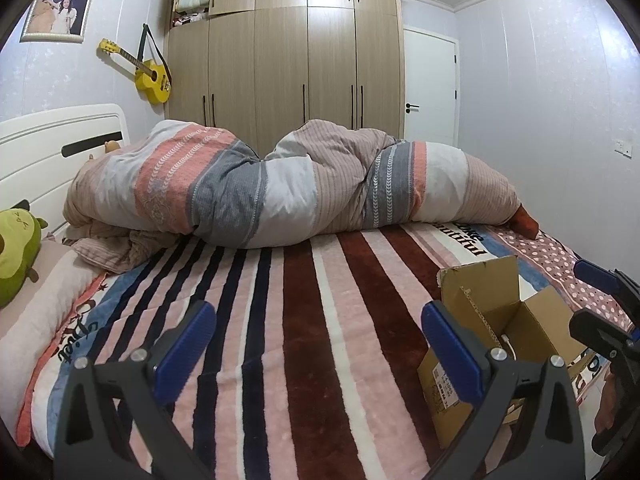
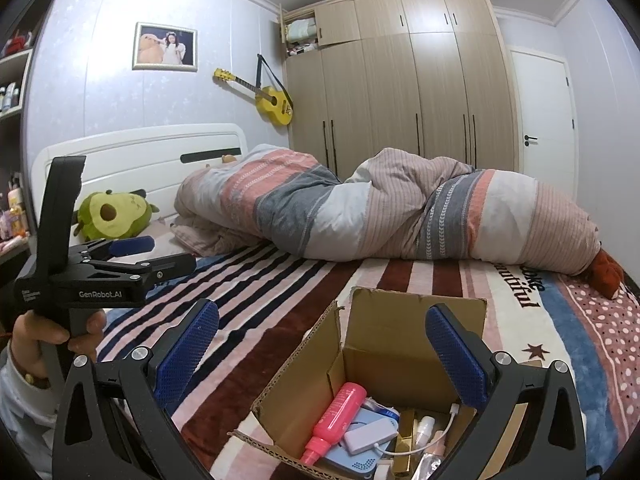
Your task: Organize rigid objects
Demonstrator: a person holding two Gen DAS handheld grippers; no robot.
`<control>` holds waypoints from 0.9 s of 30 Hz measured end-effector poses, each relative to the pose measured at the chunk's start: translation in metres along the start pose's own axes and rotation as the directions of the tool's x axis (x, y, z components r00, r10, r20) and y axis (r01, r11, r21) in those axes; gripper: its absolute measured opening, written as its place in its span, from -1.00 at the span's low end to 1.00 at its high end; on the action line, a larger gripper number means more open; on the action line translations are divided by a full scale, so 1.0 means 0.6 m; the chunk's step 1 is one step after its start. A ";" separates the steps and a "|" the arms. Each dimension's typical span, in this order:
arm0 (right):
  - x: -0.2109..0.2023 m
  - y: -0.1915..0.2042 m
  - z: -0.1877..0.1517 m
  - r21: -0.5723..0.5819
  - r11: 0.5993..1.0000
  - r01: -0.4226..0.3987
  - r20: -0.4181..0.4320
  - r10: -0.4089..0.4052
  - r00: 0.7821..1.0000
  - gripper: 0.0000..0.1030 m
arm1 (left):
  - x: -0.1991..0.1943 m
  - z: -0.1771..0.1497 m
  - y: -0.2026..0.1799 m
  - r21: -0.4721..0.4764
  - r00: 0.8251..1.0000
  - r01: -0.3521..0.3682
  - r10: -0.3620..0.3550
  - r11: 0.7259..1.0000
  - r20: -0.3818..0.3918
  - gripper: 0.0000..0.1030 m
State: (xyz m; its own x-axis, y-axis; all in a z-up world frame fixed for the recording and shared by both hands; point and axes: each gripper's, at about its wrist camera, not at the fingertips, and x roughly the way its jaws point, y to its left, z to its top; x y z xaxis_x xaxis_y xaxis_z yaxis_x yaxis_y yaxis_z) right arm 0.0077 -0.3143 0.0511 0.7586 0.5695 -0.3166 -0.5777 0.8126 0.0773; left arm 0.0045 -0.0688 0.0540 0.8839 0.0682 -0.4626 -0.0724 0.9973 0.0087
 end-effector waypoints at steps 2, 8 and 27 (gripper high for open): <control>0.000 0.000 -0.001 -0.001 1.000 0.004 -0.002 -0.004 1.000 1.00 | 0.001 0.001 0.000 0.000 1.000 0.000 0.000 1.000 -0.002 0.98; -0.003 -0.001 -0.004 -0.003 1.000 0.020 -0.005 -0.020 1.000 1.00 | 0.003 -0.002 0.000 0.001 1.000 0.004 -0.004 1.000 -0.009 0.98; -0.002 -0.002 -0.005 -0.004 1.000 0.019 -0.008 -0.019 1.000 1.00 | 0.003 -0.003 -0.001 0.001 1.000 0.006 -0.006 1.000 -0.020 0.98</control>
State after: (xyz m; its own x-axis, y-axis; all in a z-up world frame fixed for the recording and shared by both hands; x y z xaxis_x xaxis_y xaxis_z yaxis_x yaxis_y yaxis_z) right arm 0.0067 -0.3165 0.0486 0.7667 0.5531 -0.3260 -0.5646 0.8226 0.0680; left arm 0.0053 -0.0695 0.0515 0.8750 0.0614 -0.4802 -0.0666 0.9978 0.0063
